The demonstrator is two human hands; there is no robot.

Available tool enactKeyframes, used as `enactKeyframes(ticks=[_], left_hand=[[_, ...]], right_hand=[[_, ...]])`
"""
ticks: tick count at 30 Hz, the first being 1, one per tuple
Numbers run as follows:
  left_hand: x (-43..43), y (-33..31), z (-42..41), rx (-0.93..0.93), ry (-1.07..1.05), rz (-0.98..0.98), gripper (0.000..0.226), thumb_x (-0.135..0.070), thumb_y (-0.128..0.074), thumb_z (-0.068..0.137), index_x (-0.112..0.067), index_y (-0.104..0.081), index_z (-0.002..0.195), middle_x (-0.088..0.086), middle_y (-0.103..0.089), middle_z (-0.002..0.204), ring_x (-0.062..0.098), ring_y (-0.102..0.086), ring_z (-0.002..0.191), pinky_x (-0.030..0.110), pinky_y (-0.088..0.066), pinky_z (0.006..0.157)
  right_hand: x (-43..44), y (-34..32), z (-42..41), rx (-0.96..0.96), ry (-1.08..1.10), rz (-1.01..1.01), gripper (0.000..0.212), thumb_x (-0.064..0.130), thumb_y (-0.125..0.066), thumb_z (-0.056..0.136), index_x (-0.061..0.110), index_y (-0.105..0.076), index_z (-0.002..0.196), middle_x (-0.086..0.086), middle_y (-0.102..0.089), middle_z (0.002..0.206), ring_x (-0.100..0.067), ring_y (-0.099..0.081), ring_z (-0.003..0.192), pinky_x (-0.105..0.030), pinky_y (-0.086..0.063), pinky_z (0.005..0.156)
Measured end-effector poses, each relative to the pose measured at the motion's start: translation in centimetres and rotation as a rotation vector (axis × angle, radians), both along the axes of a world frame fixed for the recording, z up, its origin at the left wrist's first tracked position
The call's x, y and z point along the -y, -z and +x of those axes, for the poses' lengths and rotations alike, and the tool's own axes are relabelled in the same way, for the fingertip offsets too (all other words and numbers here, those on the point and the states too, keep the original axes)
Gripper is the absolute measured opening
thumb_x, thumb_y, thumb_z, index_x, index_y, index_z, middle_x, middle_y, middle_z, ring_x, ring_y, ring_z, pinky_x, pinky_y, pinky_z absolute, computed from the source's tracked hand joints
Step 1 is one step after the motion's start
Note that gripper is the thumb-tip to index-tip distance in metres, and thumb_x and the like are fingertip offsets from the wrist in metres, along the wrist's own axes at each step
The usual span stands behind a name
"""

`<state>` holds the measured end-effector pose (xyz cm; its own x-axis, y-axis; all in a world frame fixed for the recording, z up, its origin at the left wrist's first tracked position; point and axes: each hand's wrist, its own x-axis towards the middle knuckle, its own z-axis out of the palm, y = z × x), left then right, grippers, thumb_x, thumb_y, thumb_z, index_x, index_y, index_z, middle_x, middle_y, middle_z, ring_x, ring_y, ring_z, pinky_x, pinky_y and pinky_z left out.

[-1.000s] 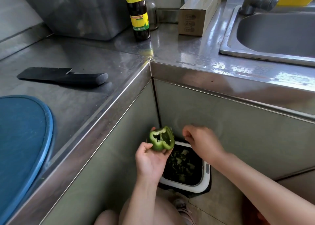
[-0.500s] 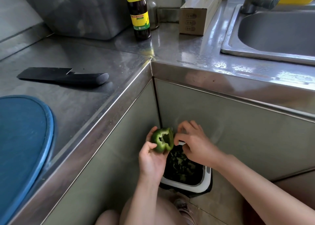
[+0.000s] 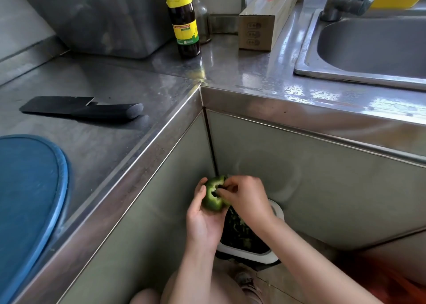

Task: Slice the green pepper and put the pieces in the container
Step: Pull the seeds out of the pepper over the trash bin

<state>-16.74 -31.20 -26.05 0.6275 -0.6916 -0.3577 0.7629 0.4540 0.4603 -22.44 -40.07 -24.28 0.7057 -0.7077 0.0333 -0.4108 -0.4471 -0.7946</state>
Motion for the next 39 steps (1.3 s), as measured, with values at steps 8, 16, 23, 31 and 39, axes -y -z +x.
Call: enactKeyframes(ticks=[8,16,23,31,39], left_hand=[[-0.4,1.0,0.2,-0.026,-0.002,-0.009,0.045,-0.014,-0.076,0.049,-0.019,-0.069,0.093,0.014,-0.069,0.103,0.028,-0.066,0.093,0.037,-0.043,0.09],[-0.5,1.0,0.2,0.013,0.048,-0.028,0.069,-0.017,-0.083,0.035,-0.018,-0.07,0.102,0.015,-0.064,0.112,0.03,-0.057,0.106,0.038,-0.039,0.096],[-0.8,0.6,0.1,0.071,0.053,-0.032,0.053,-0.022,-0.076,0.05,-0.019,-0.07,0.103,0.011,-0.067,0.107,0.023,-0.066,0.094,0.03,-0.053,0.081],[-0.7,-0.1,-0.4,0.073,0.076,-0.065,0.05,-0.019,-0.07,0.059,-0.016,-0.064,0.108,0.01,-0.069,0.104,0.021,-0.068,0.092,0.028,-0.056,0.078],[-1.2,0.0,-0.4,0.054,0.125,0.01,0.043,-0.013,-0.048,0.077,-0.016,-0.058,0.118,0.012,-0.063,0.113,0.028,-0.054,0.113,0.039,-0.032,0.107]], right_hand=[[-3.0,-0.5,0.7,0.114,0.205,0.327,0.013,0.008,-0.069,0.075,0.018,-0.077,0.075,0.007,-0.072,0.067,0.0,-0.066,0.067,-0.025,-0.056,0.067],[-3.4,-0.6,1.0,0.11,0.258,0.215,0.007,0.012,-0.07,0.076,0.014,-0.077,0.076,0.003,-0.073,0.072,-0.009,-0.066,0.068,-0.029,-0.054,0.067],[-4.1,-0.2,0.9,0.188,0.297,0.194,0.01,0.01,-0.072,0.075,0.015,-0.077,0.081,0.005,-0.071,0.077,-0.005,-0.064,0.071,-0.019,-0.05,0.067],[-4.3,0.2,0.6,0.236,0.345,0.245,0.009,0.008,-0.073,0.075,0.015,-0.077,0.08,0.006,-0.071,0.08,-0.002,-0.062,0.073,-0.021,-0.051,0.071],[-3.4,-0.2,1.0,0.03,0.157,0.125,0.012,0.006,-0.057,0.081,0.004,-0.068,0.077,-0.005,-0.063,0.071,-0.024,-0.06,0.073,-0.037,-0.049,0.07]])
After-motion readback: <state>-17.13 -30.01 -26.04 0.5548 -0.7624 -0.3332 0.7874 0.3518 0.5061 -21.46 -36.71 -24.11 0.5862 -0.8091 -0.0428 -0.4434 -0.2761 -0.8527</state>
